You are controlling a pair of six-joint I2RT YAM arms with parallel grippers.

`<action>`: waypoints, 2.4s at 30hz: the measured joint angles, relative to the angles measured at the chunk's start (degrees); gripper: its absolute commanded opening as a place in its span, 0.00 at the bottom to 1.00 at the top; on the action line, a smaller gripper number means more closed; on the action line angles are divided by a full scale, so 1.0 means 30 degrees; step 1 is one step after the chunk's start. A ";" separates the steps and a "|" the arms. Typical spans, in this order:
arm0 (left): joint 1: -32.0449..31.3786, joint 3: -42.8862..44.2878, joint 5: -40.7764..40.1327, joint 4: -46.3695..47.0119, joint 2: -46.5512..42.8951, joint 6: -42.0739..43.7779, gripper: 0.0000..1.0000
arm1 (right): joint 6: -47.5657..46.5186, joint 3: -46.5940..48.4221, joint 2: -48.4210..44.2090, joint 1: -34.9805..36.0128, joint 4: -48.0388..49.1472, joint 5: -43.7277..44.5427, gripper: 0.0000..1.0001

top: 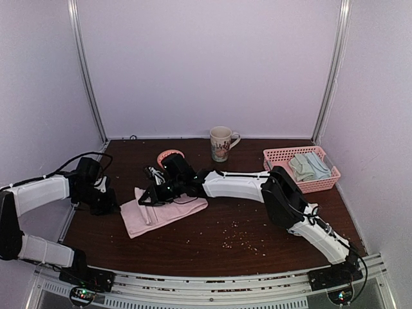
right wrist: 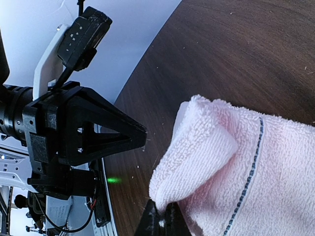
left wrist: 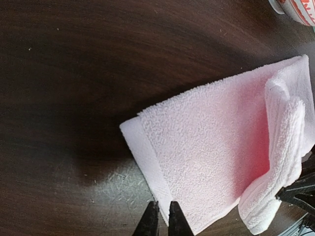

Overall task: Roll the towels
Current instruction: Fold the towel at the center of the board.

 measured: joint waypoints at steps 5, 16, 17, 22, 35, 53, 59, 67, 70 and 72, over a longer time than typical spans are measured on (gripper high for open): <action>0.0000 0.0000 -0.0073 -0.0255 -0.0437 -0.0117 0.18 | 0.0044 0.0248 0.0204 0.0423 0.0561 0.0087 0.00; 0.0000 -0.1253 0.2149 0.3308 -0.4481 -0.2922 0.43 | -0.1042 0.0612 0.0321 0.0831 0.0765 0.0838 0.00; -0.0007 -0.1421 0.2375 0.3643 -0.4408 -0.3235 0.44 | -0.1093 0.0612 0.0321 0.0823 0.0772 0.0874 0.00; -0.0095 -0.2353 0.3249 0.4510 -0.3657 -0.4277 0.46 | -0.1137 0.0612 0.0488 0.0823 0.0911 0.0780 0.04; -0.0124 -0.3322 0.4415 0.6586 -0.2710 -0.5049 0.50 | -0.1166 0.0073 0.0663 0.0605 0.2506 -0.1545 0.30; -0.0124 -0.4087 0.3140 0.6280 -0.1617 -0.4721 0.23 | -0.4670 -0.1421 -0.1698 -0.4014 0.0831 -0.1523 0.26; -0.0219 -0.3920 0.2965 0.6288 -0.0721 -0.4269 0.00 | -0.6586 -0.2761 -0.2346 -0.5355 -0.0393 -0.0146 0.25; -0.1326 -0.2033 0.3082 0.6914 0.1428 -0.4065 0.00 | -0.7796 -0.7184 -0.4575 -0.6295 -0.0976 0.0379 0.25; -0.2047 -0.1494 0.3133 0.7410 0.2812 -0.4058 0.00 | -0.8320 -0.8269 -0.5595 -0.6645 -0.1056 0.0532 0.25; -0.2616 -0.1071 0.3271 0.7890 0.3818 -0.4073 0.00 | -0.8750 -0.8779 -0.6317 -0.6819 -0.1180 0.0612 0.25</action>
